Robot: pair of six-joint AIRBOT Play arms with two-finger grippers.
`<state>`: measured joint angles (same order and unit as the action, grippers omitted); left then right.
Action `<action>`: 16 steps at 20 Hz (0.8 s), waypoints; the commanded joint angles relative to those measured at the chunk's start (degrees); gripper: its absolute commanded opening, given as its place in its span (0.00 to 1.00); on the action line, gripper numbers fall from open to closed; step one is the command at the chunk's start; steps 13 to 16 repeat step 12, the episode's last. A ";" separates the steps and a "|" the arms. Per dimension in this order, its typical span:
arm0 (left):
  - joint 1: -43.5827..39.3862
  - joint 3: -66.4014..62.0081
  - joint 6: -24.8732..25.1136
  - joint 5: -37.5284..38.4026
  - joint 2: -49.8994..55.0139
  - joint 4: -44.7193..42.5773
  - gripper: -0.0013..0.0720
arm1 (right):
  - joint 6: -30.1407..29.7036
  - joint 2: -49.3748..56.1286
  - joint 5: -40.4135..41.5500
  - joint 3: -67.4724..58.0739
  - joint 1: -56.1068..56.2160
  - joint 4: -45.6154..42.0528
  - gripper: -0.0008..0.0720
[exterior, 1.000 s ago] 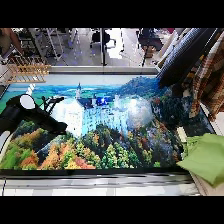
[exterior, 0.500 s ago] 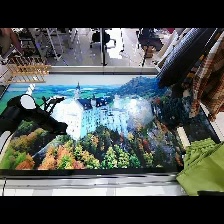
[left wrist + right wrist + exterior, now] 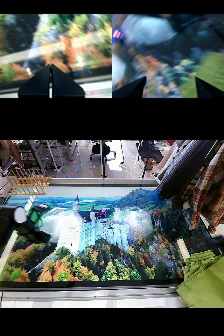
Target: Fold the clothes and pants, and hang the long-sleeved shirts on hangers.
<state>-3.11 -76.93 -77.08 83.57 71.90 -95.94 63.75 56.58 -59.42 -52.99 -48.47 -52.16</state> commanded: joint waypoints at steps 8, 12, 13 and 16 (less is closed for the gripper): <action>3.34 -0.13 -3.50 -14.19 -9.22 -7.93 0.02 | -0.24 9.86 33.38 -1.49 42.84 -11.13 0.03; 3.34 -0.13 -3.52 -14.19 -8.90 -7.93 0.02 | -0.28 9.29 44.52 -5.90 42.75 -11.08 0.03; 3.34 -0.13 -3.52 -14.19 -8.90 -7.93 0.02 | -0.28 9.29 44.52 -5.90 42.75 -11.08 0.03; 3.34 -0.13 -3.52 -14.19 -8.90 -7.93 0.02 | -0.28 9.29 44.52 -5.90 42.75 -11.08 0.03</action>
